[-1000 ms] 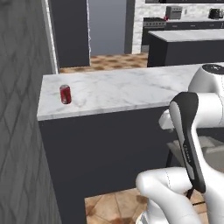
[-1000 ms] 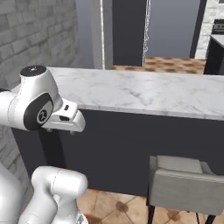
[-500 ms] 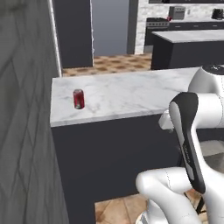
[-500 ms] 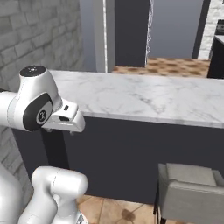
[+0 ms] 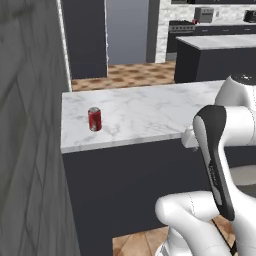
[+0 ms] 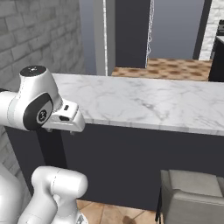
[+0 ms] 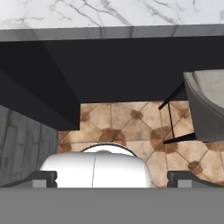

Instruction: Four empty soda cans are scattered around the kitchen. Gather all the cans and cluster them next to the stove for recycling.

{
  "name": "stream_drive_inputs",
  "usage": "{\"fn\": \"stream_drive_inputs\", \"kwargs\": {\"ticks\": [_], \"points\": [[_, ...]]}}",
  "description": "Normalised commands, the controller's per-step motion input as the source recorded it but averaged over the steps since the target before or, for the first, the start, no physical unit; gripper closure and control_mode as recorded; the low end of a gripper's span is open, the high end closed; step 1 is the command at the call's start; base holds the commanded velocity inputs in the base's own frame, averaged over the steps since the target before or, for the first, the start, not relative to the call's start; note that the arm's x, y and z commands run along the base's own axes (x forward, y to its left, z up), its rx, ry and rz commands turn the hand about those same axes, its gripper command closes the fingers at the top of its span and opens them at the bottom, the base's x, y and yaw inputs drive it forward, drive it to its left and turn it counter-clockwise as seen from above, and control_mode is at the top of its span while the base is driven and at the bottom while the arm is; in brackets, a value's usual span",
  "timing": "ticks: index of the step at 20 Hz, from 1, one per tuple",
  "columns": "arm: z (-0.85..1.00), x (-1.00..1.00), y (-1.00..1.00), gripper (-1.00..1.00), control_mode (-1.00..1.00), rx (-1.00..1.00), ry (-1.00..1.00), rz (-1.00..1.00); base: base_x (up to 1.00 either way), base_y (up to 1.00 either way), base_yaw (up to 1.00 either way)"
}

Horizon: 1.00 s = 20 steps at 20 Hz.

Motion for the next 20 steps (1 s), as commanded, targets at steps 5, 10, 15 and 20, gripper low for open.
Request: {"fn": "stream_drive_inputs", "kwargs": {"ticks": [5, 10, 15, 20], "points": [[0.00, 0.00, 0.00, -1.00, 1.00, 0.00, 0.00, 0.00, 0.22, 0.25, 0.00], [0.00, 0.00, 0.00, -1.00, 1.00, 0.00, 0.00, 0.00, 0.20, 0.27, 0.00], [0.00, 0.19, 0.26, -1.00, -1.00, -0.01, 0.00, 0.00, 0.13, 0.13, 0.00], [0.05, 0.27, 0.55, -1.00, -1.00, -0.01, 0.00, 0.05, 0.00, 0.00, 0.00]]}}
